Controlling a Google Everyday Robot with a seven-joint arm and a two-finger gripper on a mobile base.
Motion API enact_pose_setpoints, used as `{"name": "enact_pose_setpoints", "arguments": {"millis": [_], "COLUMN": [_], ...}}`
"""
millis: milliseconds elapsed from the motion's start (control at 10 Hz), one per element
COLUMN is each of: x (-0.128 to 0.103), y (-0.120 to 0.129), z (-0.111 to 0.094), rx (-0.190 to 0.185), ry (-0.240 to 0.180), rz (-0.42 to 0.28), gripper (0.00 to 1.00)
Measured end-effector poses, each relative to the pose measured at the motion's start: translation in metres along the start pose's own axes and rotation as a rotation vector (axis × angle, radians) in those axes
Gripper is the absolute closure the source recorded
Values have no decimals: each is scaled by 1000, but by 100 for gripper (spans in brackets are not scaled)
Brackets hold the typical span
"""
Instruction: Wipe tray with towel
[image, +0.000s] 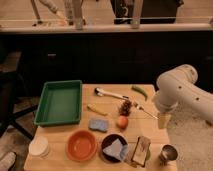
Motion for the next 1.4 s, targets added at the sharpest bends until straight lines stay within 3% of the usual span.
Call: {"name": "enact_pose_setpoints", "arguments": {"millis": [300,700,900,1000,1400], "x": [-52,-97,-122,-133,-133], "y": [22,50,64,73,74], "z": [-1,6,17,24,24], "rx": [-11,-11,-38,-69,-72], "ry": [-80,-198,-244,-272,-273], "rz": [-78,-71,-48,-45,-44], "gripper": [20,20,20,20,20]}}
